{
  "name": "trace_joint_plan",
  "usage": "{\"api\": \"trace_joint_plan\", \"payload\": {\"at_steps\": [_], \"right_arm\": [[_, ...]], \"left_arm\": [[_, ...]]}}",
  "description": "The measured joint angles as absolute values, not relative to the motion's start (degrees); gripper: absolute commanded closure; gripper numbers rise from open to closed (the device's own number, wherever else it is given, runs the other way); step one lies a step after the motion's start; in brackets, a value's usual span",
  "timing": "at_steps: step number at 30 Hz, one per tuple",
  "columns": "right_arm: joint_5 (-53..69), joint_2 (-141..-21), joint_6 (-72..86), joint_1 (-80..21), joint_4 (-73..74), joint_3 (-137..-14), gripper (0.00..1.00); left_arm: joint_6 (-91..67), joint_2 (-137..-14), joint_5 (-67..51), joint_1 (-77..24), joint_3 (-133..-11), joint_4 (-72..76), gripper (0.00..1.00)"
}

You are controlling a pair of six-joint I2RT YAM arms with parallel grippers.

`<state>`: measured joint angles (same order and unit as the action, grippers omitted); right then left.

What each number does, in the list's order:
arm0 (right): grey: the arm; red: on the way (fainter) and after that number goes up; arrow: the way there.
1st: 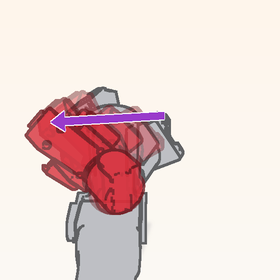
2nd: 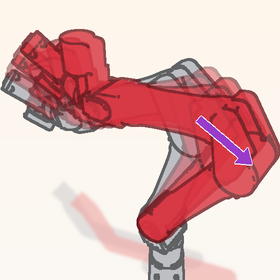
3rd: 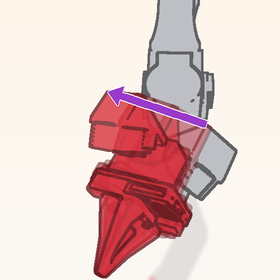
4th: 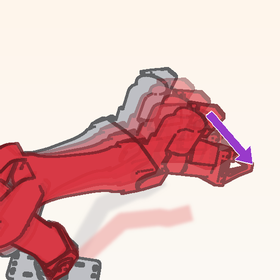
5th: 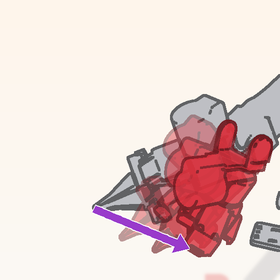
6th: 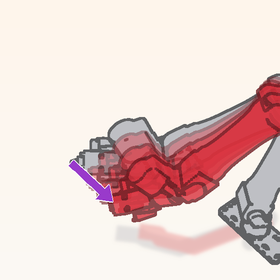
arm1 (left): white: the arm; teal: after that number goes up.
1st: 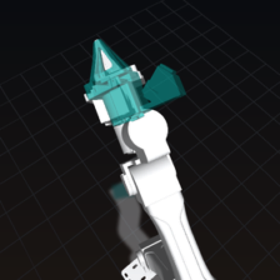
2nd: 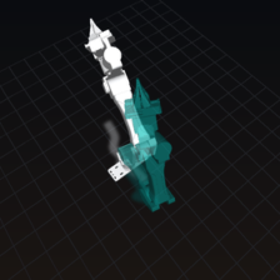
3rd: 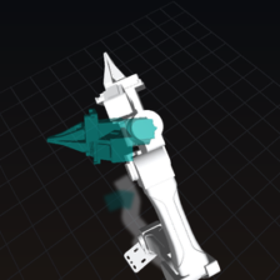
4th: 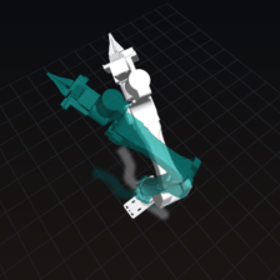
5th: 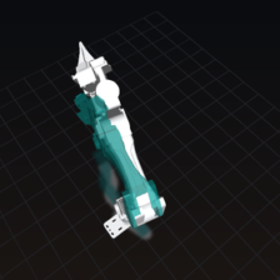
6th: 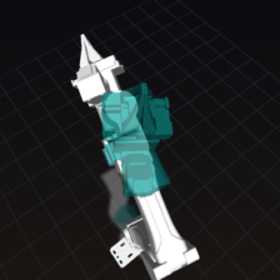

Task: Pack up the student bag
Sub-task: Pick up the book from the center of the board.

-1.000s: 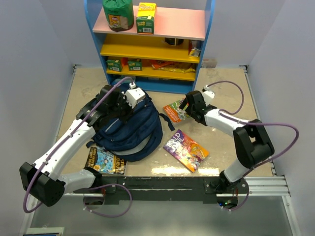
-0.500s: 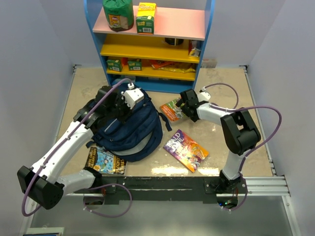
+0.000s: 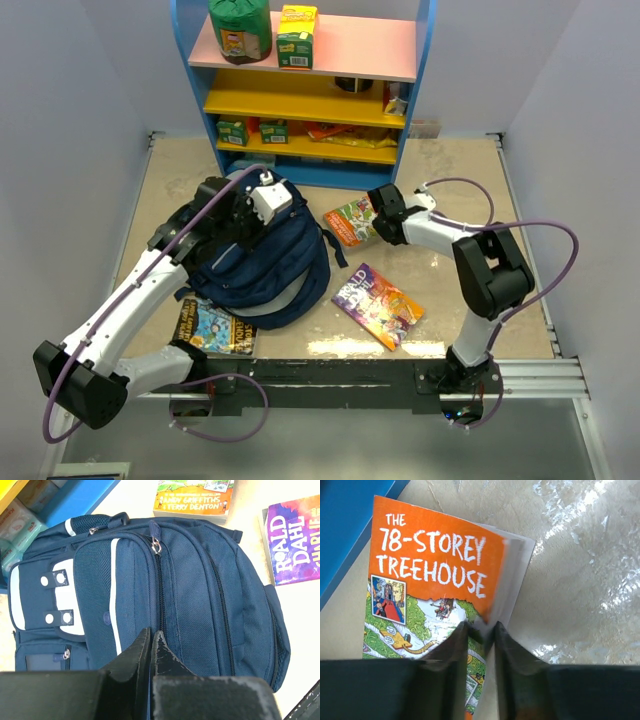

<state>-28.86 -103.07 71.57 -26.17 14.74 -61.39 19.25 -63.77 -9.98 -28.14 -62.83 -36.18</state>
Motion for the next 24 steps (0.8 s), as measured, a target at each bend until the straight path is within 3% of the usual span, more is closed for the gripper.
{"api": "trace_joint_plan", "payload": {"at_steps": [13, 24], "right_arm": [[-29.1, -97.8, 66.7, -25.7, 11.9, -58.3, 1.0], [-25.1, -68.4, 49.5, -26.4, 12.6, -57.8, 1.0]], "left_arm": [[20.1, -63.7, -10.0, -28.1, -62.8, -36.6, 1.0], [18.3, -64.6, -8.4, -28.2, -62.9, -36.0, 1.0]]}}
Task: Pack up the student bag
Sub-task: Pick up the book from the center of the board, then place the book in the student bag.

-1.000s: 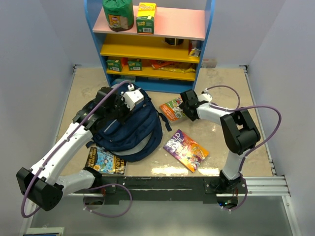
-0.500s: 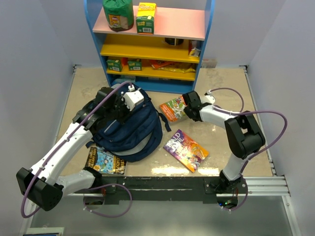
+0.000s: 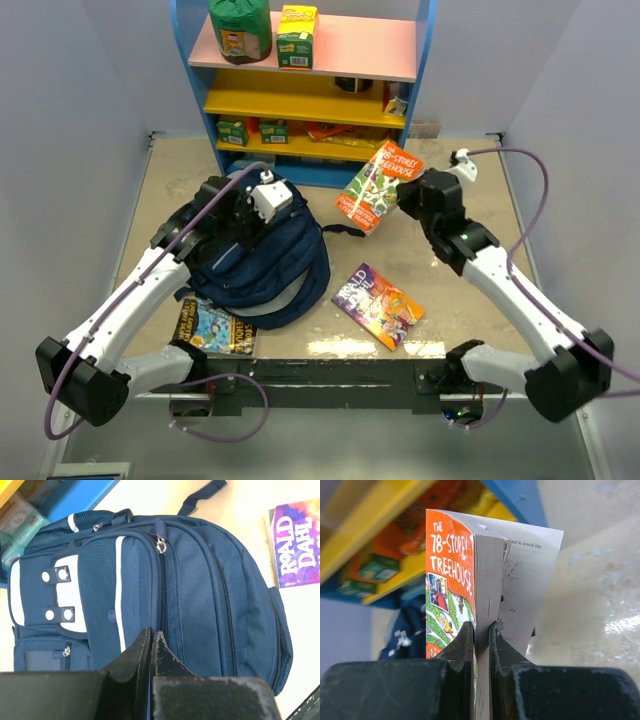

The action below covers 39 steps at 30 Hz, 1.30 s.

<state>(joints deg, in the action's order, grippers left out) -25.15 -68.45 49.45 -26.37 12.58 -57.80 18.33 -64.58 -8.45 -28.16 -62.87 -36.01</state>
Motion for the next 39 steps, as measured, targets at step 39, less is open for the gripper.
{"api": "trace_joint_plan", "payload": {"at_steps": [39], "right_arm": [[-6.5, -63.7, 62.7, -51.0, 14.2, -46.5, 1.0]], "left_arm": [[9.9, -66.1, -8.3, -25.5, -71.9, -35.3, 1.0]]}}
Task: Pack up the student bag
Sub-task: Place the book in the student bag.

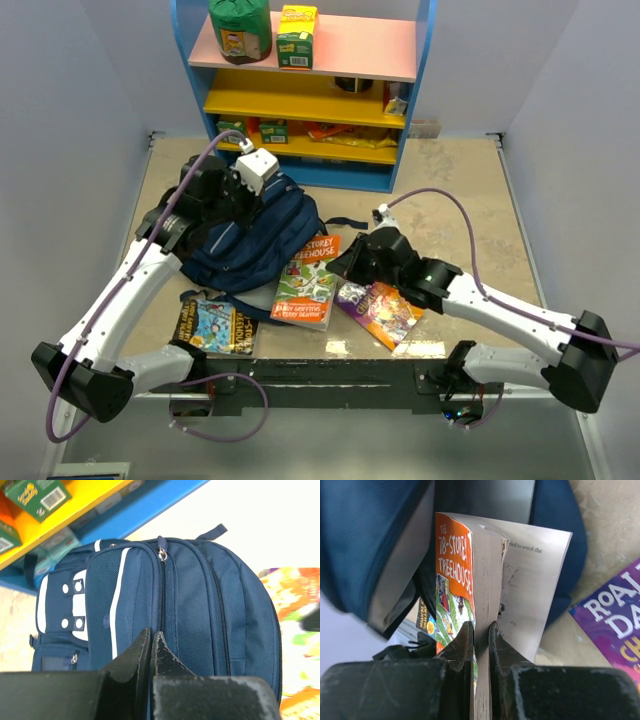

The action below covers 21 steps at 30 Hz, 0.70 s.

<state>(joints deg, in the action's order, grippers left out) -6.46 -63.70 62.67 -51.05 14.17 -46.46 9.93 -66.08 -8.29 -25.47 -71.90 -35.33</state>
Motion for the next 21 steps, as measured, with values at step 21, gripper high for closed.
{"api": "trace_joint_plan", "payload": {"at_steps": [21], "right_arm": [[-13.8, -95.7, 60.3, -51.3, -15.6, -54.5, 1.0]], "left_arm": [[10.3, -63.5, -21.1, -25.3, -78.1, -41.9, 1.0]]}}
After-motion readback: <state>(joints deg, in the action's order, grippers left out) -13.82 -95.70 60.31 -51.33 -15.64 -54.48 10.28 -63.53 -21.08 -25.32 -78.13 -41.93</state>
